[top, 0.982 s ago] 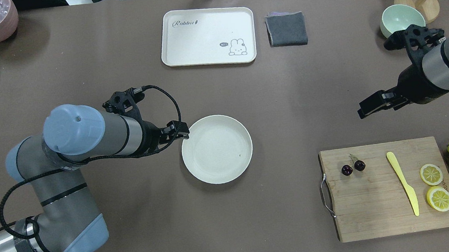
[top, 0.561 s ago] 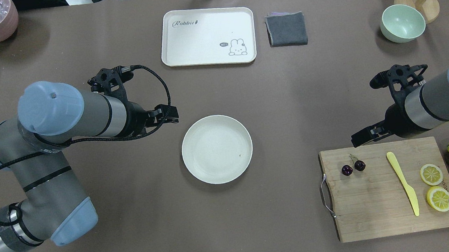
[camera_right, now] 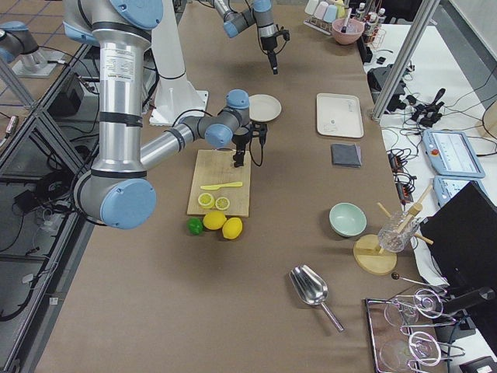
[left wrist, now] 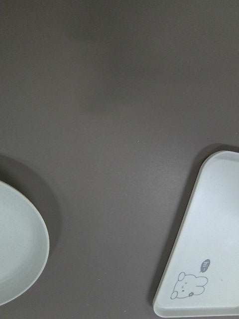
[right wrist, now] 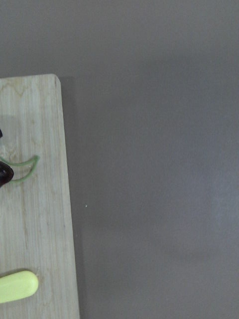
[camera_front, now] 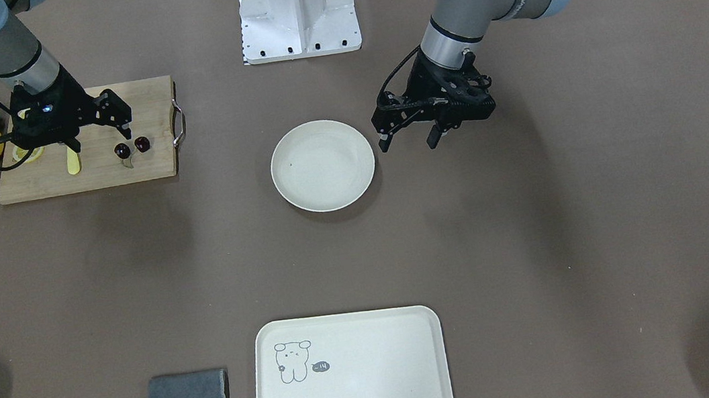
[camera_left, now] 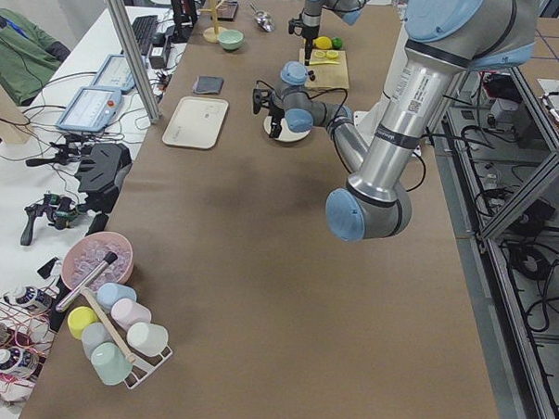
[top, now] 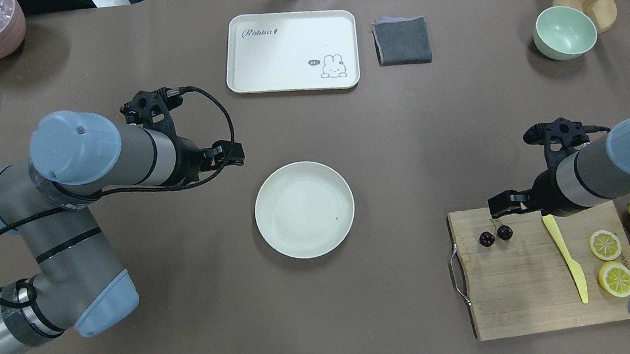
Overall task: Place red cherry on plate
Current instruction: 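Lower the right gripper onto the cherry stems and close it, then lift the cherries with the right gripper and carry them over the plate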
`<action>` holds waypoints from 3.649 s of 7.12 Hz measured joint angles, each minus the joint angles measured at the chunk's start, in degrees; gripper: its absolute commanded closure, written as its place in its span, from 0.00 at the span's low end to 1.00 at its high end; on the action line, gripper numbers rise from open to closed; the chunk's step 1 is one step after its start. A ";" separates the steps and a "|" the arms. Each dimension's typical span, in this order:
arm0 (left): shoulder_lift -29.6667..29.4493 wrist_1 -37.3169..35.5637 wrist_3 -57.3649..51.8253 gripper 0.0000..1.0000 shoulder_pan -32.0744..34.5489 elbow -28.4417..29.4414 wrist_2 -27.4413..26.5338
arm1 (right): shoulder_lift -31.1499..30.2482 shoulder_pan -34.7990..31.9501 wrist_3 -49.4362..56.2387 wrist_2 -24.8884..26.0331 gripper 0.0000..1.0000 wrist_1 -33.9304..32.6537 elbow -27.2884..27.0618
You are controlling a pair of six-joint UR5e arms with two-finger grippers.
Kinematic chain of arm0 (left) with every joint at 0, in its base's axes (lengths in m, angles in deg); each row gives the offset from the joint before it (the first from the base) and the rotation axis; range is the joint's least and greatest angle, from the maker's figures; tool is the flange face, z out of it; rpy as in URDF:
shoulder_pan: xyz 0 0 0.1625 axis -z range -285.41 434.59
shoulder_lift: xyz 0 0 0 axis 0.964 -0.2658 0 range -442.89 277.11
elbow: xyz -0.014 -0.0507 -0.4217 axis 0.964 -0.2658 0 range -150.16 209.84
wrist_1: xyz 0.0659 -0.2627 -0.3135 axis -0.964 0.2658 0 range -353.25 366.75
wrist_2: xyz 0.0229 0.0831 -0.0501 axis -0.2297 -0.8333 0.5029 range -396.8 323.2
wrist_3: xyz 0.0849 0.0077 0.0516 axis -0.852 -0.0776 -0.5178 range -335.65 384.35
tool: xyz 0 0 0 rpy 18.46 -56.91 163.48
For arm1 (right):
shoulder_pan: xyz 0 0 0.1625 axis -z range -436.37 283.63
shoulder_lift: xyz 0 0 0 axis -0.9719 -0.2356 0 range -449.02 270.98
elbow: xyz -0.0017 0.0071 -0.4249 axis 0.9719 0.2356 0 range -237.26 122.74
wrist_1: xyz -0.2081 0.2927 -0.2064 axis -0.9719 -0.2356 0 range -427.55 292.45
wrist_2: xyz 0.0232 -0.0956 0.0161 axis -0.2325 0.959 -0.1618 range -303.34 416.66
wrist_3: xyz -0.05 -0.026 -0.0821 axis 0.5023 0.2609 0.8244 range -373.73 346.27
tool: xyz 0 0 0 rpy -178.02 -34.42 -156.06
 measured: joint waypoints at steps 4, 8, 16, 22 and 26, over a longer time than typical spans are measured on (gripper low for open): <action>-0.01 -0.01 0.00 0.02 0.53 -0.03 -0.05 | 0.49 5.46 -11.41 4.35 0.17 -0.05 0.79; -0.09 0.00 -0.01 0.02 0.64 -0.37 -0.05 | 0.68 5.01 -12.24 4.80 0.19 -0.21 1.09; -0.01 0.00 0.00 0.02 0.67 -0.81 -0.05 | 0.73 4.71 -12.39 5.81 0.46 -0.36 3.40; 0.07 0.00 -0.01 0.02 0.74 -0.83 -0.05 | 0.92 6.58 -12.39 5.83 0.79 -0.35 2.97; 0.03 0.00 -0.01 0.02 0.76 -0.99 -0.03 | 1.45 5.96 -12.25 5.65 1.00 -0.49 2.66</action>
